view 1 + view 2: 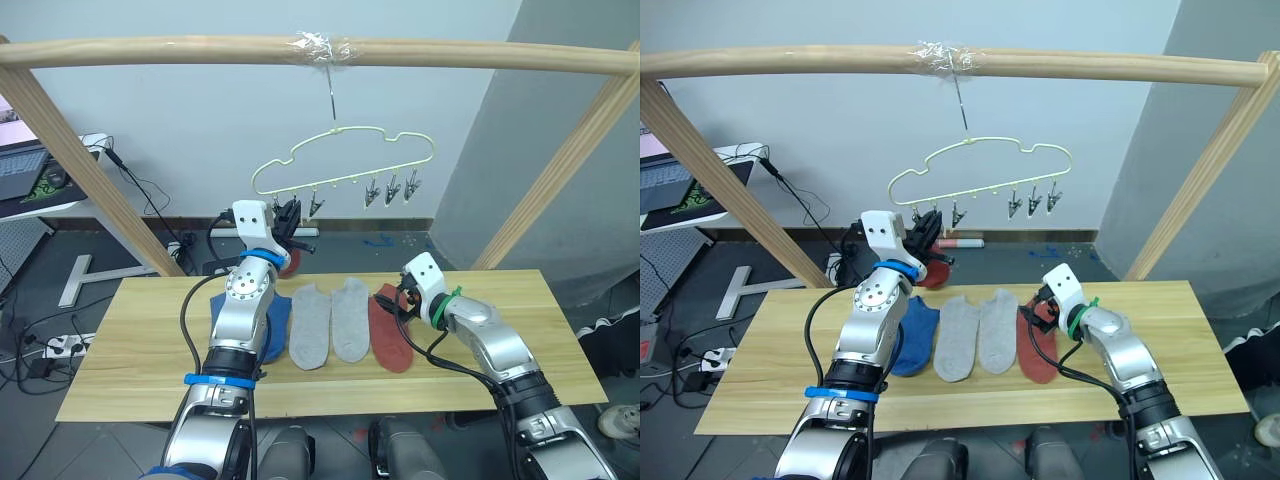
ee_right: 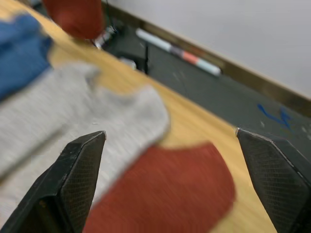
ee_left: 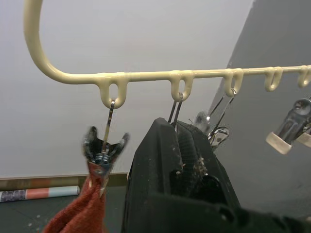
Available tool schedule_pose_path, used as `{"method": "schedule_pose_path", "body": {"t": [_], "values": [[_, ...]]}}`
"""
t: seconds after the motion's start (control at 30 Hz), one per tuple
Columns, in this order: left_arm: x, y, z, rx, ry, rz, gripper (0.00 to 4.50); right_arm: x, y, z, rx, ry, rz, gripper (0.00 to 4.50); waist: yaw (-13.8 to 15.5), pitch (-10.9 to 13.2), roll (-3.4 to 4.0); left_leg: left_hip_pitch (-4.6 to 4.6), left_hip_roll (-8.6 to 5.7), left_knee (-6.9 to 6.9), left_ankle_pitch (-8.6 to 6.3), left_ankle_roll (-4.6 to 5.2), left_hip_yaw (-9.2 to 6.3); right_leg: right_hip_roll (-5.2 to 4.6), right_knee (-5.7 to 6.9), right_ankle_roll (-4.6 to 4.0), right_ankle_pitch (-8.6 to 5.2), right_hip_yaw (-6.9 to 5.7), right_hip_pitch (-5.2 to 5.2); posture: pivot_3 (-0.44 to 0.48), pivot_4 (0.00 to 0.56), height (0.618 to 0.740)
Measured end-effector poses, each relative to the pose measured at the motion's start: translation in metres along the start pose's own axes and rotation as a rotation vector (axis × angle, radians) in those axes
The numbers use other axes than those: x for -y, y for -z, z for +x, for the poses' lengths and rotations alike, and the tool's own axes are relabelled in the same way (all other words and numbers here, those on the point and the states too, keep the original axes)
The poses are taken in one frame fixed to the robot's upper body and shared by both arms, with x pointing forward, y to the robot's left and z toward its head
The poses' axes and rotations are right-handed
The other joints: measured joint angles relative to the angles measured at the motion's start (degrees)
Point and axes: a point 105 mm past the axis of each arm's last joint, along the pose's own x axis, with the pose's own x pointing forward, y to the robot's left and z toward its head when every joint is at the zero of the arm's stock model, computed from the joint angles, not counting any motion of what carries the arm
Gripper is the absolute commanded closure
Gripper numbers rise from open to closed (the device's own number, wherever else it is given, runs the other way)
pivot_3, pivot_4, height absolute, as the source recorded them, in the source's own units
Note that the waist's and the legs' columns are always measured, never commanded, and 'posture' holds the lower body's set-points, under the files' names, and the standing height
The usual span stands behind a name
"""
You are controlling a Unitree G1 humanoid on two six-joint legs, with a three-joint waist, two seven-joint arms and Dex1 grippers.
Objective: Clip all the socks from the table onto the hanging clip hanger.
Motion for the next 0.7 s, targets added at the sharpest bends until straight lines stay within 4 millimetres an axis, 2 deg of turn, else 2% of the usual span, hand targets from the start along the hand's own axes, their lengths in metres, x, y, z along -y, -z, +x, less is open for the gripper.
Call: {"method": "schedule_pose_path", "body": {"t": [0.27, 0.4, 0.43, 0.53, 0.57, 0.7], "values": [[-0.001, 0.000, 0.000, -0.003, -0.001, 0.002, 4.49, -0.012, 0.031, 0.018, -0.108, -0.029, 0.041, 0.00, -0.2, 0.0, 0.00, -0.01, -0.05, 0.02, 0.00, 0.00, 0.03, -0.02, -0.02, -0.01, 0.02, 0.06, 0.01, -0.004, 0.167, 0.740], [-0.001, 0.001, -0.002, -0.005, -0.005, 0.006, 4.49, -0.006, 0.057, 0.020, -0.196, -0.011, 0.022, 0.00, -0.3, 0.0, 0.01, 0.01, -0.05, 0.03, 0.00, 0.00, 0.02, -0.02, 0.00, -0.19, 0.14, 0.03, 0.02, -0.004, 0.167, 0.740], [-0.003, 0.002, -0.003, -0.006, -0.010, 0.006, 4.49, -0.005, 0.057, 0.021, -0.196, -0.012, 0.013, 0.00, -0.4, 0.0, 0.02, 0.04, -0.04, 0.03, 0.00, 0.00, 0.03, -0.01, 0.00, -0.21, 0.15, 0.04, 0.06, -0.004, 0.167, 0.740], [-0.003, 0.002, -0.003, -0.008, -0.010, 0.006, 4.50, -0.005, 0.058, 0.022, -0.199, -0.019, 0.010, 0.58, -0.7, 0.0, 0.02, 0.10, -0.04, 0.04, 0.00, 0.01, 0.01, 0.00, 0.01, 0.00, 0.04, 0.02, 0.13, -0.004, 0.167, 0.740], [-0.003, 0.002, -0.003, -0.008, -0.010, 0.007, 4.50, -0.005, 0.058, 0.022, -0.201, -0.025, 0.010, 0.94, -0.7, 0.0, 0.02, 0.10, -0.03, 0.05, 0.00, 0.01, 0.00, 0.00, 0.01, 0.01, 0.05, 0.02, 0.14, 0.031, 0.177, 0.740], [-0.003, 0.002, -0.005, -0.007, -0.012, 0.008, 4.50, -0.007, 0.061, 0.020, -0.203, -0.050, -0.008, 2.39, -0.7, 0.0, 0.01, 0.12, -0.04, 0.05, 0.00, 0.01, -0.02, 0.00, 0.01, 0.02, 0.05, 0.00, 0.17, 0.027, 0.177, 0.740]]}}
